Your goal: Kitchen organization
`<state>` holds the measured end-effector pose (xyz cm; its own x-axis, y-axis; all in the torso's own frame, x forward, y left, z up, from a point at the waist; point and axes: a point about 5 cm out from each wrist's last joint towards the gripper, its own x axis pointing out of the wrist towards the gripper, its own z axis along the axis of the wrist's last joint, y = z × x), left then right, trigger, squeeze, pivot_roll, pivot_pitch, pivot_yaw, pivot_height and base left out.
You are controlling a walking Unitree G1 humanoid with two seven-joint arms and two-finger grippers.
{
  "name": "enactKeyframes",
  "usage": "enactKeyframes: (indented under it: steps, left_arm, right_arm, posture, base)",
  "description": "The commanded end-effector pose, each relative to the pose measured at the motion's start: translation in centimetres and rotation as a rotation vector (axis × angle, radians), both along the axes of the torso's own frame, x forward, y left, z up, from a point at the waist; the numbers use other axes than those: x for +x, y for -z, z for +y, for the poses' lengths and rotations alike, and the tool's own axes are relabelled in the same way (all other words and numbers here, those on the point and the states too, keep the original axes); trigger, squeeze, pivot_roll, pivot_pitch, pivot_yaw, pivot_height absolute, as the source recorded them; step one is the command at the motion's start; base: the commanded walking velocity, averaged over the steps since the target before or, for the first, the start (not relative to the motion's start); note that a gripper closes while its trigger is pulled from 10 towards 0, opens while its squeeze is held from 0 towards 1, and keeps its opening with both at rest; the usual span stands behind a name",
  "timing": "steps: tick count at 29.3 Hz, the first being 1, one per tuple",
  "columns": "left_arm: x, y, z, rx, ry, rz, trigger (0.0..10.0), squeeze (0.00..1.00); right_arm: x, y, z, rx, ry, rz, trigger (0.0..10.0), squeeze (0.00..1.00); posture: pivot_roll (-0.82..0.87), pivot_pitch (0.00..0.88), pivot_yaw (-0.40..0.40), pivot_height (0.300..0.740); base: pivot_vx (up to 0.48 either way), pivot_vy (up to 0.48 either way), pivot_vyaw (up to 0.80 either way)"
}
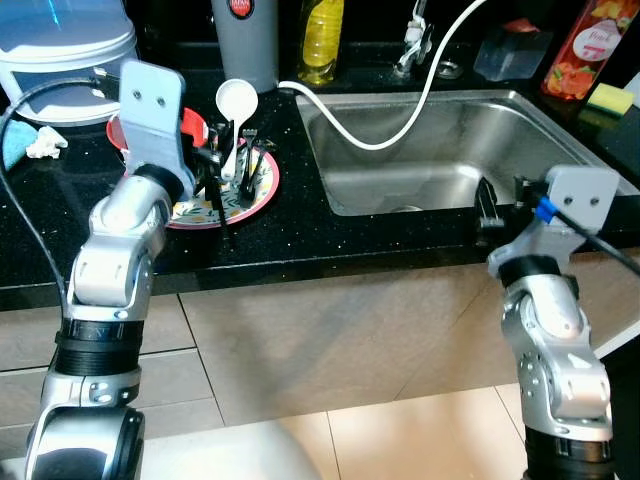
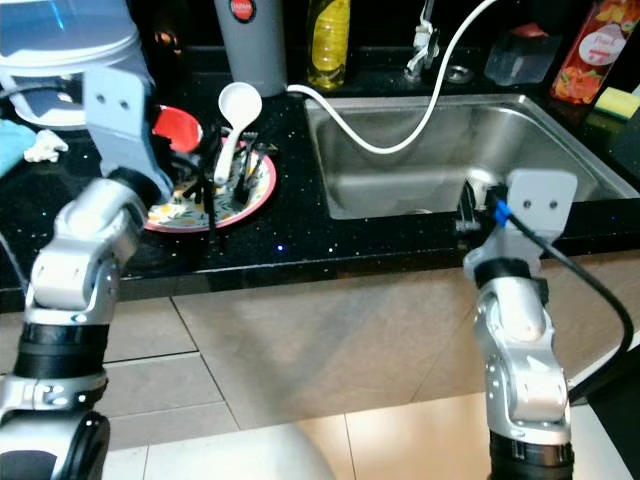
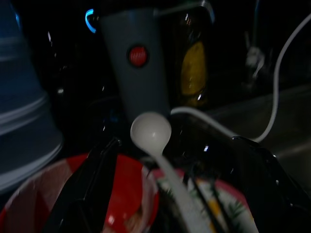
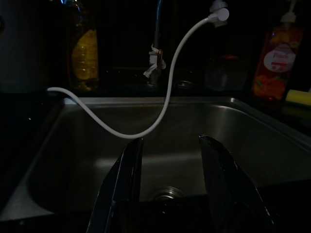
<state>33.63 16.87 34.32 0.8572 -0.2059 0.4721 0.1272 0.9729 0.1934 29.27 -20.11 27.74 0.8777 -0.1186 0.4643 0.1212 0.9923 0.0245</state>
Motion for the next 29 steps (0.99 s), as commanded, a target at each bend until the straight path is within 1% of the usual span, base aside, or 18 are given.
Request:
enactKeyframes:
  steps: [1, 3, 5, 6, 9, 10, 12, 14, 16, 17, 19, 26, 29]
  left_arm:
    - [-0.8, -0.8, -1.1, 0.032, 0.028, -0.066, 10.0, 0.0]
    - [-1.1, -0.9, -1.7, 0.062, 0.043, -0.073, 10.0, 0.0]
    - [-1.3, -0.9, -1.9, 0.046, 0.065, -0.053, 10.0, 0.0]
    - [-1.2, -0.8, -1.8, 0.04, 0.062, -0.018, 10.0, 0.0]
    - [-1.3, -1.0, -1.5, 0.012, 0.06, 0.0, 10.0, 0.0]
    - [-1.4, -1.0, -1.5, 0.004, 0.061, -0.002, 10.0, 0.0]
    - [-1.6, -1.3, -1.7, 0.026, 0.079, -0.033, 10.0, 0.0]
    - [-1.7, -1.4, -1.9, 0.019, 0.101, -0.051, 10.0, 0.0]
    - [-1.5, -1.2, -1.8, -0.023, 0.085, -0.052, 10.0, 0.0]
    - [-1.5, -1.2, -1.8, -0.023, 0.085, -0.052, 10.0, 0.0]
    - [-1.3, -0.9, -1.8, -0.068, 0.055, -0.039, 10.0, 0.0]
    - [-1.4, -0.5, -2.1, -0.069, 0.028, -0.046, 10.0, 0.0]
    - [-1.6, -0.4, -2.2, -0.055, 0.02, -0.06, 10.0, 0.0]
  right_arm:
    - [-0.2, -0.9, 0.1, 0.01, -0.013, -0.036, 10.0, 0.0]
    - [-0.3, -1.8, 0.4, -0.002, -0.029, -0.073, 10.0, 0.0]
    - [-0.3, -2.3, 0.7, -0.014, -0.049, -0.088, 10.0, 0.0]
    - [-0.2, -2.5, 0.8, -0.014, -0.057, -0.093, 10.0, 0.0]
    - [-0.2, -3.1, 0.9, 0.002, -0.074, -0.112, 10.0, 0.0]
    - [-0.2, -3.1, 0.9, 0.008, -0.074, -0.116, 10.0, 0.0]
    - [-0.2, -3.1, 0.8, 0.017, -0.068, -0.119, 10.0, 0.0]
    - [-0.2, -3.0, 0.8, 0.026, -0.066, -0.118, 10.0, 0.0]
    - [-0.1, -2.9, 0.8, 0.032, -0.064, -0.114, 10.0, 0.0]
    - [-0.1, -2.9, 0.8, 0.032, -0.064, -0.114, 10.0, 0.0]
    - [0.0, -2.8, 0.9, 0.037, -0.063, -0.11, 10.0, 0.0]
    - [0.2, -2.6, 1.0, 0.035, -0.071, -0.096, 10.0, 0.0]
    - [0.3, -2.4, 1.1, 0.029, -0.072, -0.09, 10.0, 0.0]
  posture:
    - [-0.17, 0.155, -0.041, 0.74]
    - [-0.17, 0.148, -0.041, 0.74]
    - [-0.17, 0.145, -0.04, 0.74]
    - [-0.17, 0.139, -0.038, 0.74]
    - [-0.16, 0.132, -0.037, 0.74]
    - [-0.16, 0.13, -0.036, 0.74]
    - [-0.16, 0.127, -0.033, 0.74]
    - [-0.16, 0.125, -0.029, 0.74]
    - [-0.16, 0.122, -0.028, 0.74]
    - [-0.16, 0.122, -0.028, 0.74]
    - [-0.16, 0.118, -0.035, 0.74]
    - [-0.16, 0.11, -0.043, 0.74]
    - [-0.16, 0.108, -0.044, 0.74]
  base:
    - [0.0, 0.0, 0.0]
    - [0.0, 0.0, 0.0]
    - [0.0, 0.0, 0.0]
    - [0.0, 0.0, 0.0]
    - [0.0, 0.0, 0.0]
    - [0.0, 0.0, 0.0]
    - [0.0, 0.0, 0.0]
    - [0.0, 0.0, 0.0]
    - [0.0, 0.0, 0.0]
    - [0.0, 0.0, 0.0]
    - [0.0, 0.0, 0.0]
    - [0.0, 0.0, 0.0]
    - [0.0, 0.0, 0.0]
